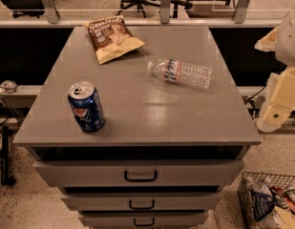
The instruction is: Place water bottle upright
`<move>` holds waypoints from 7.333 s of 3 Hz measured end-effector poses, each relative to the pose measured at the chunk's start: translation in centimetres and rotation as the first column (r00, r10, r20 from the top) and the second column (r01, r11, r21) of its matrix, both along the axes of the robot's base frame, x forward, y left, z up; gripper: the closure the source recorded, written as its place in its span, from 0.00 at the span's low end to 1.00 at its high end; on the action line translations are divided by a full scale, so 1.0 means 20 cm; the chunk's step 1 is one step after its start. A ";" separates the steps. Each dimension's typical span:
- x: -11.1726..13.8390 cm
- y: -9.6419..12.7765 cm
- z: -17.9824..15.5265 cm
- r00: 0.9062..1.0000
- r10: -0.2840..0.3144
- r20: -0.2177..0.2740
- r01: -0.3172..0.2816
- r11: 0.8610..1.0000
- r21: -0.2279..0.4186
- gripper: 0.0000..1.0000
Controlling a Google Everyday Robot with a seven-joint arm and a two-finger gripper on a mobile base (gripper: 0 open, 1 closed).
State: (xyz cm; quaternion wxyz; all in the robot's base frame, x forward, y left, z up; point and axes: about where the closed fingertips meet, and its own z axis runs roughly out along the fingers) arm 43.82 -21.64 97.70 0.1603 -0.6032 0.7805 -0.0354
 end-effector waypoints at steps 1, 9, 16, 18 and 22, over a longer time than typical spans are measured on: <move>0.00 0.00 0.00 1.000 0.000 0.000 0.000 1.000 0.000 0.00; 1.28 0.53 -0.68 0.999 0.032 -0.005 -0.032 0.998 -0.057 0.41; 0.94 0.25 -0.10 0.965 0.089 0.247 -0.262 0.309 0.914 1.00; 0.89 0.19 -0.15 0.948 0.042 0.316 -0.319 0.122 0.940 1.00; 0.79 0.22 -0.27 0.922 0.081 0.378 -0.383 0.048 0.923 0.12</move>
Offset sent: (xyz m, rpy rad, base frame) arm 0.0508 0.0350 -0.0303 0.0006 0.0061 0.1259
